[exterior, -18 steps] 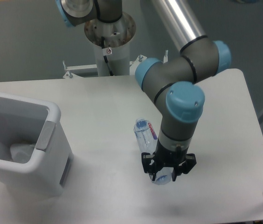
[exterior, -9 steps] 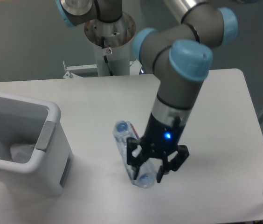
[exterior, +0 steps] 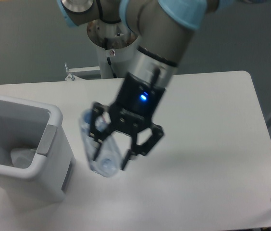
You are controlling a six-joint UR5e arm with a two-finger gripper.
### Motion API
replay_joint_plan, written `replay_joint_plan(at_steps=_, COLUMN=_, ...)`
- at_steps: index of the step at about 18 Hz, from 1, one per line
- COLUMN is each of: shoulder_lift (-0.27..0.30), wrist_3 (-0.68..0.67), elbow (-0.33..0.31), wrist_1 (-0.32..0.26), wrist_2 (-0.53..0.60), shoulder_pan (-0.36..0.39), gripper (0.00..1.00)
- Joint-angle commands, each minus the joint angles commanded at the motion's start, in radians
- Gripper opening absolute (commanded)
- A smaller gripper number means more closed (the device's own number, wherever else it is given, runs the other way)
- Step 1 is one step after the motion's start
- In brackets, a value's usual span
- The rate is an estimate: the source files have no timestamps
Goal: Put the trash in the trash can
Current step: 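Lift the gripped bottle and swing it toward the bin, then lower the bottle into the bin and open the gripper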
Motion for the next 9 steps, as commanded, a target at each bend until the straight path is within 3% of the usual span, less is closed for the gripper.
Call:
replay_joint_plan(at_steps=5, shoulder_lift=0.012, wrist_3=-0.043, elbow=0.014, wrist_1=0.129, wrist_2=-0.002, shoulder_pan=-0.064, gripper=0.55)
replay_joint_plan(at_steps=9, shoulder_lift=0.011, wrist_3=-0.049, elbow=0.028, wrist_1=0.132, wrist_2=0.0, shoulder_pan=-0.098, gripper=0.55)
